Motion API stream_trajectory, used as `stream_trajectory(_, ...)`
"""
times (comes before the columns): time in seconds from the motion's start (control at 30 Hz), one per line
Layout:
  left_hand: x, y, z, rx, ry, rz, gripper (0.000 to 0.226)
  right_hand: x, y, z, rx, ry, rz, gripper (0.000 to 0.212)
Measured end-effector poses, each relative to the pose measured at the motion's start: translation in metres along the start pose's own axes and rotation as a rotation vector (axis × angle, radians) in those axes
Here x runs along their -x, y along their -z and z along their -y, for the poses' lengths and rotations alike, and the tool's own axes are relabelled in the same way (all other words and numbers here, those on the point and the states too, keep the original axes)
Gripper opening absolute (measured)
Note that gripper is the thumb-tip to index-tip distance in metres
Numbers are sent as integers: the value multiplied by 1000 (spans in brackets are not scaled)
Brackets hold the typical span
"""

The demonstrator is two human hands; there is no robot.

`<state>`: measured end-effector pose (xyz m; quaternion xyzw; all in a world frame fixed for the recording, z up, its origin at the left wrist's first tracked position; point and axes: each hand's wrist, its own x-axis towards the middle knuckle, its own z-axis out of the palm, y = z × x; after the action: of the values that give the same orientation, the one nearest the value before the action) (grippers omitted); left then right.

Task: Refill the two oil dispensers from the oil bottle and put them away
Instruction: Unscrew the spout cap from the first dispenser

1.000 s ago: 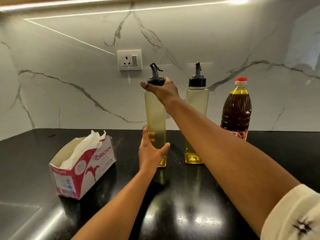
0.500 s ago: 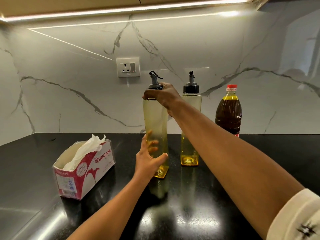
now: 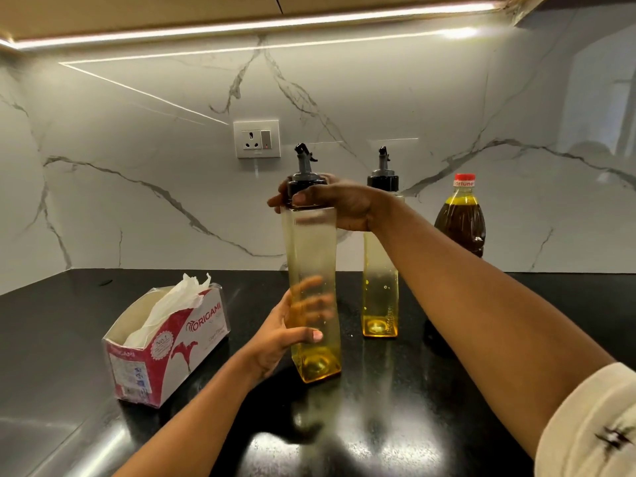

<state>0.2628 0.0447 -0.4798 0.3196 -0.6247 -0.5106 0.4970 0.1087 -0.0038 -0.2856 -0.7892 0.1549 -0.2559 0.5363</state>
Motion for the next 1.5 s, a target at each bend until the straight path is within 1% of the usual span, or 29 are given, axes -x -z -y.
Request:
stream_trajectory(0.07,1,1,0,13,1,4,84,3,2,-3,-57,1,-19,83)
stream_trajectory(0.13,2,2,0,13,-2,6,85,10,7,-8,-125,14,-94,82)
stream_trajectory(0.17,2,2,0,12,-3,6,85,15,8,-9,-134,27,-152,73)
stream_trajectory(0.2,2,2,0,10,-4,6,85,22,9,-9,-117,43,-218,60)
stream_trajectory(0.27,3,2,1,8,-7,9,84,34,9,-3,-19,73,-349,34)
stream_trajectory(0.3,4,1,1,5,-10,6,84,40,7,2,50,84,-405,27)
stream_trajectory(0.33,4,0,2,0,-15,0,83,43,3,9,135,79,-451,25)
stream_trajectory(0.37,5,-2,1,-3,-20,-12,83,44,-3,16,237,54,-483,28)
stream_trajectory(0.43,6,-5,0,-5,-25,-40,83,41,-22,28,430,-10,-484,38)
stream_trajectory(0.47,6,-6,-1,-7,-27,-49,84,37,-30,30,483,-20,-467,43)
stream_trajectory(0.53,7,-7,-3,-14,-27,-59,85,28,-38,28,522,-17,-468,55)
stream_trajectory(0.6,7,-7,-3,-27,-34,-60,85,24,-37,22,454,-27,-487,62)
stream_trajectory(0.63,7,-7,-3,-34,-37,-57,85,25,-33,19,372,-43,-486,60)
stream_trajectory(0.73,6,-7,-2,-37,-34,-56,84,35,-17,13,136,-35,-476,44)
stream_trajectory(0.8,6,-6,-2,-36,-32,-55,84,44,-7,10,111,5,-509,34)
stream_trajectory(0.9,6,-6,-1,-31,-28,-52,83,51,-2,11,185,52,-549,22)
stream_trajectory(0.93,7,-6,-2,-27,-27,-56,83,50,-4,13,220,51,-528,24)
stream_trajectory(1.07,8,-7,-3,-25,-26,-64,83,34,-26,21,319,-16,-407,50)
stream_trajectory(1.17,8,-8,-4,-26,-25,-70,82,22,-34,18,300,-24,-432,57)
stream_trajectory(1.27,8,-8,-4,-21,-25,-68,82,27,-26,15,173,-25,-477,53)
stream_trajectory(1.33,8,-8,-4,-26,-29,-69,83,36,-18,14,118,-19,-513,43)
stream_trajectory(1.43,8,-8,-3,-35,-23,-70,83,46,-9,11,122,9,-550,30)
stream_trajectory(1.5,8,-8,-4,-49,-25,-72,82,47,-12,14,161,7,-518,27)
